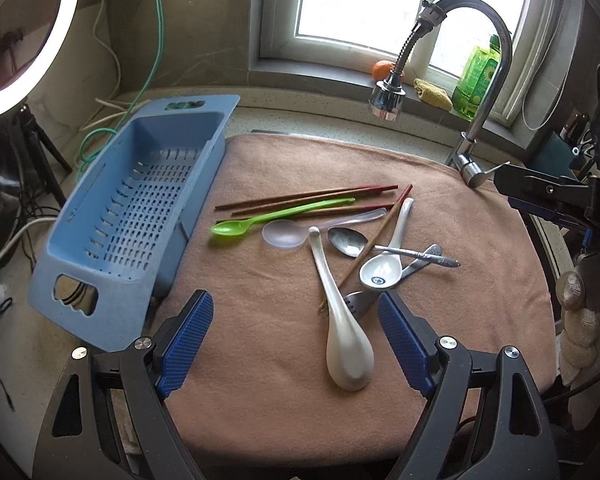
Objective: Organize utensils
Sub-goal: 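Move the right tool toward the long white ceramic spoon on the towel, then close the right gripper on the white ceramic spoon's handle, then lift the white spoon with the right gripper and carry it over the blue basket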
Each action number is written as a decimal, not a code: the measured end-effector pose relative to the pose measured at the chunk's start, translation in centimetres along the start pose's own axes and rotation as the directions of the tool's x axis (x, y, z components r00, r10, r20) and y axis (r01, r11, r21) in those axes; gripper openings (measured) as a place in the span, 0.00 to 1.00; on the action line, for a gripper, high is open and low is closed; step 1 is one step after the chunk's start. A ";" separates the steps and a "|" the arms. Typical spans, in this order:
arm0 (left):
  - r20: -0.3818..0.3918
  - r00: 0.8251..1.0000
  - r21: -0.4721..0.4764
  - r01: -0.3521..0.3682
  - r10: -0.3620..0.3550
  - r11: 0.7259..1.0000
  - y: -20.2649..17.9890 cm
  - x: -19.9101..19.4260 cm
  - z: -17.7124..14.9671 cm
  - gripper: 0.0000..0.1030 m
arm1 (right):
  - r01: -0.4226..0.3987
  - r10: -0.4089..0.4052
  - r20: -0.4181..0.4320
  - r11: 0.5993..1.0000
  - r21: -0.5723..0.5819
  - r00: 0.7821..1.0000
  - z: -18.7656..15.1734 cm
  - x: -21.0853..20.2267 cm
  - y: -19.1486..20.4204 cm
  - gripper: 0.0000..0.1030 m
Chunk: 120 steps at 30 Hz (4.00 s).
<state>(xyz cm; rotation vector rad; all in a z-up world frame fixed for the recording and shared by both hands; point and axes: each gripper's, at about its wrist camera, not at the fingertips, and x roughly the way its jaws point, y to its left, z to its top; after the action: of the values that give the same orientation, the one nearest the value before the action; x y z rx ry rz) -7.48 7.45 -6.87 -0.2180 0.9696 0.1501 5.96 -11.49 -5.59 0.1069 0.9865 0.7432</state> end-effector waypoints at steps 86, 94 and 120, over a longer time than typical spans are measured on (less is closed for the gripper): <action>0.027 0.995 0.068 0.098 -0.100 0.993 -0.6 1.0 -4.9 0.21 | -0.147 0.200 -0.507 0.979 0.143 0.838 0.0 16.2 7.4 0.11; 0.067 0.996 0.082 0.057 -0.063 0.995 3.3 -0.3 -2.3 0.21 | -0.201 0.236 -0.461 0.972 0.124 0.855 2.6 17.5 11.9 0.11; 0.062 0.989 0.074 -0.139 0.134 0.988 15.0 3.3 4.8 0.19 | -0.229 0.219 -0.397 0.973 0.022 0.891 9.2 27.0 20.2 0.28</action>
<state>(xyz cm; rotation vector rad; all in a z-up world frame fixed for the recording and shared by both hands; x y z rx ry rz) -5.16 23.25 -8.69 -0.0747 0.9321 0.2423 11.57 22.48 -11.56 0.0478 1.3681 1.0148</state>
